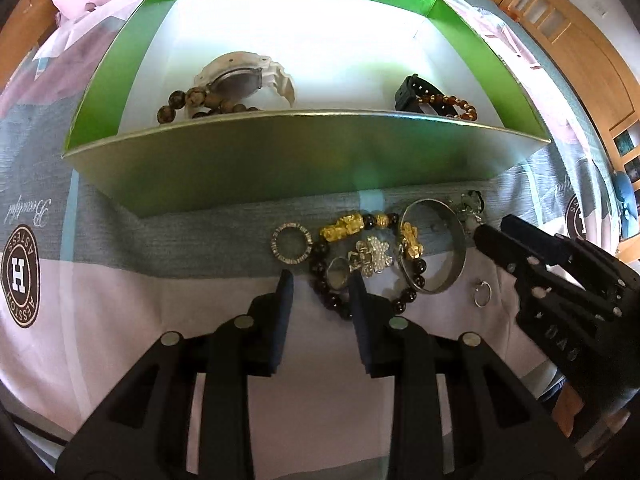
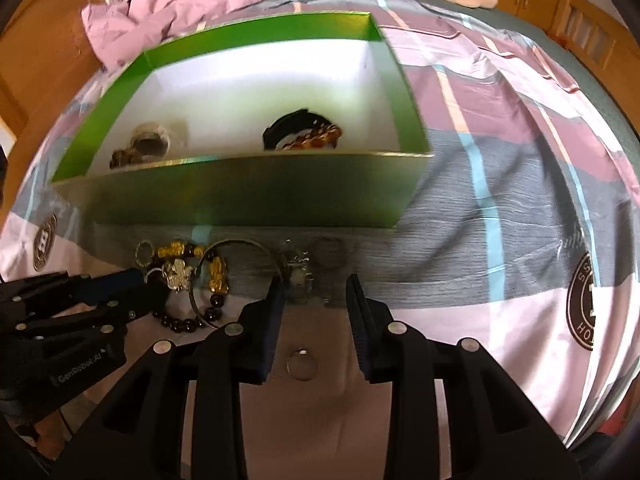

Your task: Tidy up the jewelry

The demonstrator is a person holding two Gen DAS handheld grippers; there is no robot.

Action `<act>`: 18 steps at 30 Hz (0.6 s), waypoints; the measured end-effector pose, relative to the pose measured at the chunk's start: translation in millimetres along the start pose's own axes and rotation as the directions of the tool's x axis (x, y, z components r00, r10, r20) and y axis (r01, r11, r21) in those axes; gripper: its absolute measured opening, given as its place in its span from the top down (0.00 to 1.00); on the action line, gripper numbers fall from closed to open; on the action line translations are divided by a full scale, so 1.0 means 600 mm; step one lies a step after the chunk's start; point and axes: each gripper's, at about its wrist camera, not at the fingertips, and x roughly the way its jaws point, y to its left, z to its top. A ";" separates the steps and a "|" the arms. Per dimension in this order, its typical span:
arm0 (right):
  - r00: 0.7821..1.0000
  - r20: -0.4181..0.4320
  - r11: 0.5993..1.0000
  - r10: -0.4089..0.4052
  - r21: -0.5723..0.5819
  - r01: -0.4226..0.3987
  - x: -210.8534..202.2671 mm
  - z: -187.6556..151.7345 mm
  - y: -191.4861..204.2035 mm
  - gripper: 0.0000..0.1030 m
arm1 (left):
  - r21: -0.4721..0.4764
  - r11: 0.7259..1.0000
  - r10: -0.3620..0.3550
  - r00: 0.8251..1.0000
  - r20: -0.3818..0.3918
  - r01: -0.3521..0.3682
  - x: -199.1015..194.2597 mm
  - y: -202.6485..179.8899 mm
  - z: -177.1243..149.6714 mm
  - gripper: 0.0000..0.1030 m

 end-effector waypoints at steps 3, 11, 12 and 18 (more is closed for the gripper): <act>1.000 -0.002 1.000 -0.013 -0.022 0.013 0.008 -0.003 0.007 0.75 | 0.005 1.000 0.007 1.000 0.004 -0.007 0.002 -0.010 0.003 0.72; 1.000 0.021 0.998 -0.022 -0.053 0.023 -0.018 -0.013 0.012 0.82 | 0.028 1.000 0.008 1.000 0.014 -0.009 -0.014 -0.014 0.000 0.90; 1.000 0.024 0.999 -0.021 -0.046 0.022 -0.022 -0.015 0.008 0.82 | 0.032 0.999 0.005 1.000 0.017 -0.005 -0.016 -0.017 -0.001 0.90; 0.999 0.033 1.000 -0.019 -0.010 0.020 -0.044 -0.028 -0.015 0.83 | 0.059 0.998 -0.022 0.998 0.066 0.018 -0.054 -0.031 -0.007 0.91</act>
